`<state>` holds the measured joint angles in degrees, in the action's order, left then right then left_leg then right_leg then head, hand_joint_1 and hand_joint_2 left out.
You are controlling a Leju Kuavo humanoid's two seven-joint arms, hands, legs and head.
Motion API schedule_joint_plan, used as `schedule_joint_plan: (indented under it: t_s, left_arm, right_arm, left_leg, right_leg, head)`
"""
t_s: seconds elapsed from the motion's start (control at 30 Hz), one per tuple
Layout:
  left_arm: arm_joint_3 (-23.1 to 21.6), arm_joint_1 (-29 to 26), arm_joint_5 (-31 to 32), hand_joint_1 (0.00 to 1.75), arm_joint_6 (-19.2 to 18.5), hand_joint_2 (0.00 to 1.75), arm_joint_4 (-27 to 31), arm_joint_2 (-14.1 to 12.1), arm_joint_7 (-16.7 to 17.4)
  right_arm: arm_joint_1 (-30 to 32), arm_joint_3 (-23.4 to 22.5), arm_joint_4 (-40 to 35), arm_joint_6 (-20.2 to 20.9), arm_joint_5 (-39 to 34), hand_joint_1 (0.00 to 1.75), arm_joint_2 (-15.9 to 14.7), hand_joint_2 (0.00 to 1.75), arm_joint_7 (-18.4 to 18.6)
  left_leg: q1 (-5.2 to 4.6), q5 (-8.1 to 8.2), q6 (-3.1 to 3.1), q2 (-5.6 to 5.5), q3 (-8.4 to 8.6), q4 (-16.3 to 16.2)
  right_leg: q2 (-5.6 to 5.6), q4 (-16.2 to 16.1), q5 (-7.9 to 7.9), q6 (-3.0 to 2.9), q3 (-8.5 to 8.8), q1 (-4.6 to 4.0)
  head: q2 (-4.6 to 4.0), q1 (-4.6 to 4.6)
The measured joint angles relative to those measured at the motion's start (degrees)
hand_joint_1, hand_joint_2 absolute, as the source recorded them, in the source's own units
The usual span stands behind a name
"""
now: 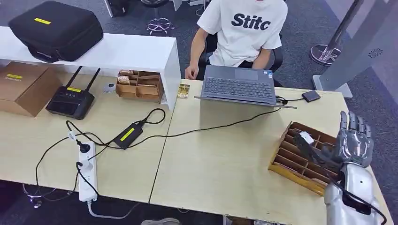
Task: Pass the card to the sensor for recognition and then transmit it.
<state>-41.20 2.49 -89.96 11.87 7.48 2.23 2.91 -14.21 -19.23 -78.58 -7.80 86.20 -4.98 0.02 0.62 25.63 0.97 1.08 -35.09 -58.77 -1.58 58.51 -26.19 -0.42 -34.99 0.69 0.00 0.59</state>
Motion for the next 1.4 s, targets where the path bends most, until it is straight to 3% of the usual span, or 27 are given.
schedule_joint_plan:
  t_s: [0.03, 0.07, 0.1, 0.8, 1.4]
  left_arm:
    - [0.0, 0.0, 0.0, 0.0, 0.0, 1.75, 0.0, 0.0, 0.0]
    - [0.0, 0.0, 0.0, 0.0, -0.02, 1.75, 0.0, -0.02, 0.0]
    - [0.0, 0.01, 0.0, 0.0, -0.02, 1.75, 0.0, -0.02, 0.0]
    - [-0.02, 0.06, 0.0, 0.0, -0.09, 1.75, 0.0, -0.07, 0.39]
    - [-0.02, 0.07, 0.0, 0.0, -0.09, 1.75, 0.0, -0.07, 0.37]
  right_arm:
    - [-0.05, 0.0, 0.11, -0.02, 0.0, 0.0, 0.0, 1.75, 0.02]
    - [-0.12, 0.0, 0.29, -0.04, 0.02, 1.54, 0.0, 1.75, 0.02]
    - [-0.17, 0.0, 0.48, -0.11, 0.02, 1.75, 0.0, 1.75, 0.07]
    - [-0.81, -0.99, 3.08, -0.35, 0.09, 1.75, 0.0, 1.75, 0.0]
    - [-0.5, -2.27, 2.6, -3.89, 0.0, 1.75, -0.02, 1.75, -1.92]
  left_leg:
    - [0.0, 0.0, 0.0, 0.0, 0.0, 0.0]
    - [0.0, 0.0, 0.0, 0.0, 0.0, 0.0]
    - [0.0, 0.0, 0.0, 0.0, 0.0, 0.0]
    - [0.0, 0.0, 0.0, 0.0, 0.01, 0.0]
    - [0.0, 0.0, 0.0, 0.0, 0.01, 0.0]
  right_leg:
    - [0.0, 0.0, 0.0, 0.0, 0.0, 0.0]
    - [0.0, 0.0, 0.0, 0.0, 0.0, 0.0]
    - [0.0, 0.0, 0.0, 0.0, 0.0, 0.0]
    - [0.0, 0.0, 0.0, 0.0, 0.0, 0.0]
    - [0.01, 0.0, 0.0, 0.0, -0.01, 0.0]
  head:
    - [0.0, -0.02]
    - [0.0, 0.0]
    - [0.0, 0.0]
    - [0.0, -0.02]
    - [0.0, 0.0]
